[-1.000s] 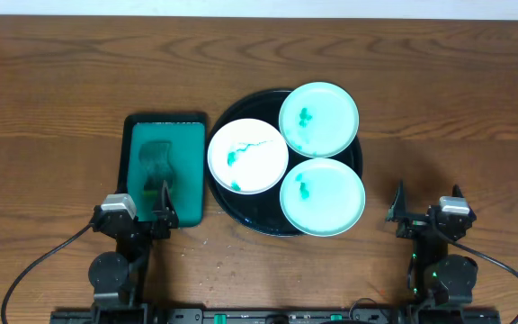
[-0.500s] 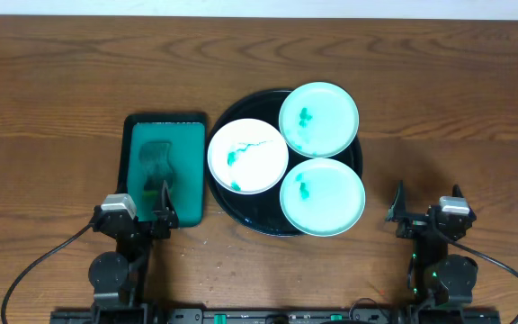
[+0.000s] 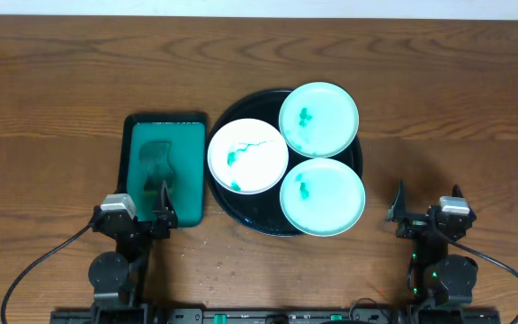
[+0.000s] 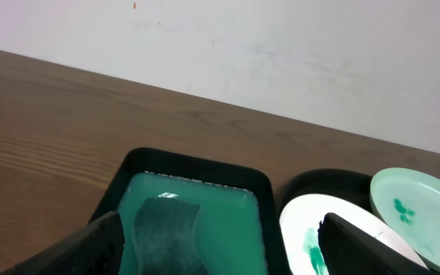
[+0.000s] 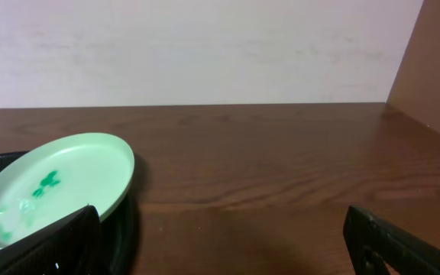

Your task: Clean dirty plates on tray and stack at the side

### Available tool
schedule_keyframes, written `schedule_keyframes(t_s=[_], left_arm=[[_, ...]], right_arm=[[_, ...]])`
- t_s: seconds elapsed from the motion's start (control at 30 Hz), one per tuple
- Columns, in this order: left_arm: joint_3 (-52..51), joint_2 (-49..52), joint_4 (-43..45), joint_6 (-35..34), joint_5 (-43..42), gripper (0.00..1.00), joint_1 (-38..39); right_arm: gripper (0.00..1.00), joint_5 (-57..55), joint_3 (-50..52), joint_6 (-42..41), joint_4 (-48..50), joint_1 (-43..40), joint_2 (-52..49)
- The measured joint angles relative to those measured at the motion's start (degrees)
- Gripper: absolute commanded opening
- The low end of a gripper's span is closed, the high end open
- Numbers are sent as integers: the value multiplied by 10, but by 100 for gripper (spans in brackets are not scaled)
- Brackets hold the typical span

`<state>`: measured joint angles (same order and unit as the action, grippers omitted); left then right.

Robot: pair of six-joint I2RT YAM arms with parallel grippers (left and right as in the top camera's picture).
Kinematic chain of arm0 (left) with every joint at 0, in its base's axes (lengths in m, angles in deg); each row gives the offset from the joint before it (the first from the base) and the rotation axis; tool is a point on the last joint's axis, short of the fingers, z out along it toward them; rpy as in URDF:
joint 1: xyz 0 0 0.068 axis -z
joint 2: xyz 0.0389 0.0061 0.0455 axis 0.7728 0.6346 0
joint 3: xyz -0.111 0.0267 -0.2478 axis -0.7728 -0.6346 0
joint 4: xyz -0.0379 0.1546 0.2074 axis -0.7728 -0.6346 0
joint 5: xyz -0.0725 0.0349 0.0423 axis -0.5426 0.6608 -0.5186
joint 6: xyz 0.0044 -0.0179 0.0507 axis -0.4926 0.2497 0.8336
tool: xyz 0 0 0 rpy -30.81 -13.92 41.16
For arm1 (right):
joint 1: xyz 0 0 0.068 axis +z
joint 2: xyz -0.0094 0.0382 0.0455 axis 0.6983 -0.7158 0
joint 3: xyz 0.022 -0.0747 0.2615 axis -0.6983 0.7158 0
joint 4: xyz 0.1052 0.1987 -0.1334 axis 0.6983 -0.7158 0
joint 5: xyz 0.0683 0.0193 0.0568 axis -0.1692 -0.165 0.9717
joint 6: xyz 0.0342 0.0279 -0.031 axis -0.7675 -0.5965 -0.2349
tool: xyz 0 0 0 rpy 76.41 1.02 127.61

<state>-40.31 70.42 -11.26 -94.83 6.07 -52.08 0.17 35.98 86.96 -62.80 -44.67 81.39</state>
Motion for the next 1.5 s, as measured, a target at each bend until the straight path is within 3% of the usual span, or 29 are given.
schedule_keyframes(t_s=[0.43, 0.63, 0.77, 1.03, 1.13, 1.3, 1.33, 1.5], left_arm=[[10, 8, -3, -1, -7, 82, 0], [100, 118, -26, -2, -9, 82, 0], [228, 268, -114, -2, -11, 82, 0], [555, 581, -440, -18, -32, 82, 0], [638, 655, -533, -19, -51, 82, 0], [680, 718, -638, -21, -99, 82, 0], [680, 725, -650, -22, -105, 96, 0], [679, 744, -687, -26, -125, 98, 0]], right_arm=[[99, 0, 0, 0, 0, 0, 0], [99, 0, 0, 0, 0, 0, 0], [99, 0, 0, 0, 0, 0, 0], [99, -2, 0, 0, 0, 2, 0], [99, -2, 0, 0, 0, 2, 0], [99, -2, 0, 0, 0, 2, 0], [99, -2, 0, 0, 0, 2, 0], [99, -2, 0, 0, 0, 2, 0]])
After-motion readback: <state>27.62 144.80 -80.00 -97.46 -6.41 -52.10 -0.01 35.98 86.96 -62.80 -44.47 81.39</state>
